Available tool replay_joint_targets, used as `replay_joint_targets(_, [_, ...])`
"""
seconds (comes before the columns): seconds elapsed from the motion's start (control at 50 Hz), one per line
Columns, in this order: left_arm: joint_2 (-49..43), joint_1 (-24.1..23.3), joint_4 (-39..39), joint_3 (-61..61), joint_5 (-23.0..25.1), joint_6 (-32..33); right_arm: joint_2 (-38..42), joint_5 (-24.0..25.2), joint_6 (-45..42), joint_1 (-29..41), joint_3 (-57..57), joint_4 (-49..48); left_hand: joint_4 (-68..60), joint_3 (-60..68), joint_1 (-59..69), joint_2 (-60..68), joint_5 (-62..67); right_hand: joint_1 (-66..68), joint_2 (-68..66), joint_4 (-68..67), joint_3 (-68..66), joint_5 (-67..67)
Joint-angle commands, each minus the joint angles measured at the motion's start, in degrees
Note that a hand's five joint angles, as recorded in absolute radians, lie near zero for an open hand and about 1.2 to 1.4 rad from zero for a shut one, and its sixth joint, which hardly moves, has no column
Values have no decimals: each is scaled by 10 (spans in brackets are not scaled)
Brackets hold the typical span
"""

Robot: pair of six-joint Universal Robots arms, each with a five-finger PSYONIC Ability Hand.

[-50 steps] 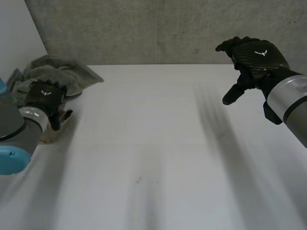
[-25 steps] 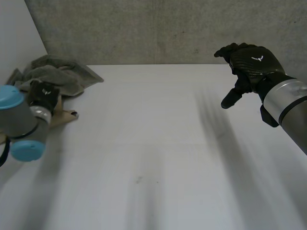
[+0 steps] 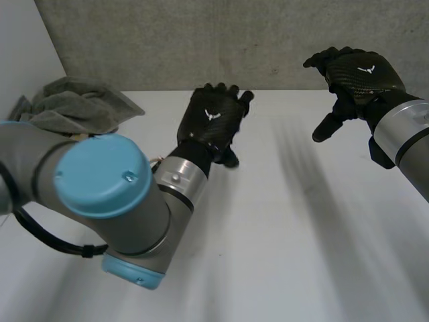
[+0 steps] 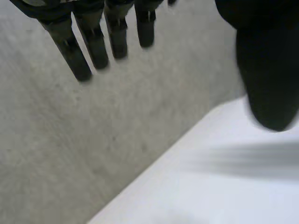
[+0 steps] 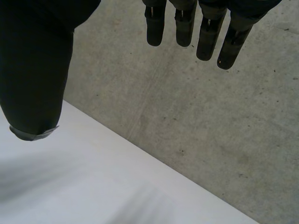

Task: Fold the laundry.

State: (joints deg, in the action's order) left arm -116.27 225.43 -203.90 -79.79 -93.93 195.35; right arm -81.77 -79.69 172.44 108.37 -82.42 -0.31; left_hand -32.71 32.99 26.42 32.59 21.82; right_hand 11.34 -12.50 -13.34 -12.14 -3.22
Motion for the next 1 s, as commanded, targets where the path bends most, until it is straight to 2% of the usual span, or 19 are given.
replay_joint_targets(0.02, [-22, 109, 34, -5, -18, 141, -3, 1, 0, 0, 0, 0, 227, -230, -164, -226, -218, -13, 25, 33, 21, 32])
replay_joint_targets(0.1, [-19, 175, 68, -29, -13, 189, -3, 1, 0, 1, -1, 0, 227, -229, -164, -225, -218, -13, 25, 33, 21, 32])
replay_joint_targets(0.2, [-24, 244, 106, -41, 14, 191, -2, 1, 0, 3, -5, 0, 227, -229, -164, -225, -218, -13, 25, 33, 21, 32])
replay_joint_targets(0.3, [-27, 343, 169, -43, 64, 195, -1, 1, 0, 3, -6, 0, 222, -224, -159, -220, -213, -13, 25, 33, 21, 32])
replay_joint_targets(0.38, [-30, 388, 179, -41, 93, 196, -1, 2, 0, 3, -5, -1, 225, -228, -162, -224, -216, -13, 25, 33, 21, 32])
replay_joint_targets(0.54, [-64, 426, 177, -23, 180, 241, 4, 2, -1, 1, -1, -1, 227, -229, -164, -225, -218, -13, 25, 33, 21, 32])
replay_joint_targets(0.68, [-85, 438, 178, -18, 168, 316, 4, 2, -1, 0, 1, -1, 225, -228, -162, -224, -216, -13, 25, 33, 21, 32])
replay_joint_targets(0.88, [-119, 439, 150, -6, 161, 363, 6, 1, -11, -18, 2, -1, 227, -229, -164, -225, -218, -13, 25, 33, 21, 32])
replay_joint_targets(1.0, [-148, 440, 124, 9, 161, 415, 12, 1, -13, -18, 2, -1, 227, -229, -164, -225, -218, -13, 25, 33, 21, 32])
